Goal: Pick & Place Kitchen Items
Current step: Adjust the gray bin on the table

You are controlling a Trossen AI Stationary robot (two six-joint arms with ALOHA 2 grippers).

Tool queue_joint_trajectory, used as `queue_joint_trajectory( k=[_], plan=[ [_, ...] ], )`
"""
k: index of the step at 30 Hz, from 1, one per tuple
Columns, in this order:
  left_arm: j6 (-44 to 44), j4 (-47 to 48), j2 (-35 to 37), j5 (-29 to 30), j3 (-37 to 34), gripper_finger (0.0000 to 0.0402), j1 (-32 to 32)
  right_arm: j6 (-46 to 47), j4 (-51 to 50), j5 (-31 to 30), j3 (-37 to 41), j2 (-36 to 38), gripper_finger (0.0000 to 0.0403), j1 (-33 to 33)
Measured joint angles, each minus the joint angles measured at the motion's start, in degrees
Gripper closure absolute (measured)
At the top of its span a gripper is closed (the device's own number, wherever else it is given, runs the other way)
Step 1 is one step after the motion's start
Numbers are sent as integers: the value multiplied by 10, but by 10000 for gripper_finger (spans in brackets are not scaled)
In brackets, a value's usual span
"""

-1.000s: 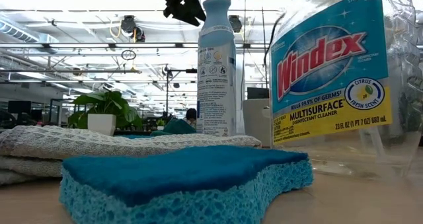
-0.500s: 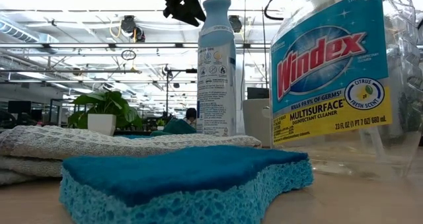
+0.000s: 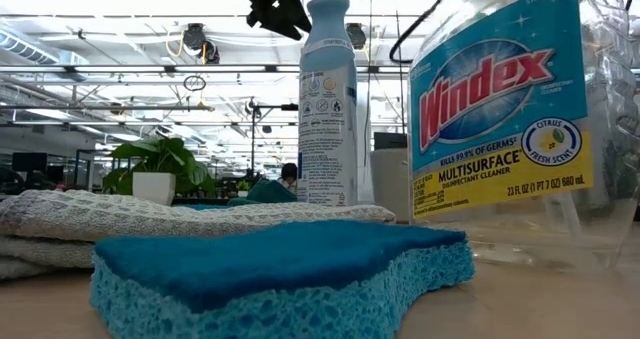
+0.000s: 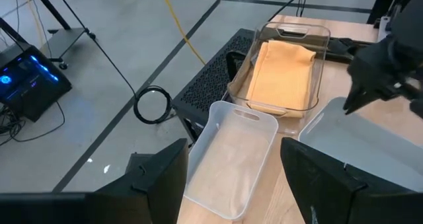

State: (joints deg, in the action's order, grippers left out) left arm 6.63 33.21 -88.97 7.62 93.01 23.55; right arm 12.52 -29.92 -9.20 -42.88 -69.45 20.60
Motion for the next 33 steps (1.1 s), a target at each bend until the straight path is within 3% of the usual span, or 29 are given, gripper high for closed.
queue_joint_trajectory(
  k=[12,23,29,33],
  plan=[
    [3,0,0,0,0,156,0,-31,48,-15,0,-56,403,68],
    [6,0,0,0,0,156,0,3,99,-15,-1,-56,403,68],
    [6,0,0,0,0,156,0,4,129,-70,-1,-56,403,68],
    [6,0,0,0,0,156,0,5,134,-57,-1,-53,403,63]
  ],
)
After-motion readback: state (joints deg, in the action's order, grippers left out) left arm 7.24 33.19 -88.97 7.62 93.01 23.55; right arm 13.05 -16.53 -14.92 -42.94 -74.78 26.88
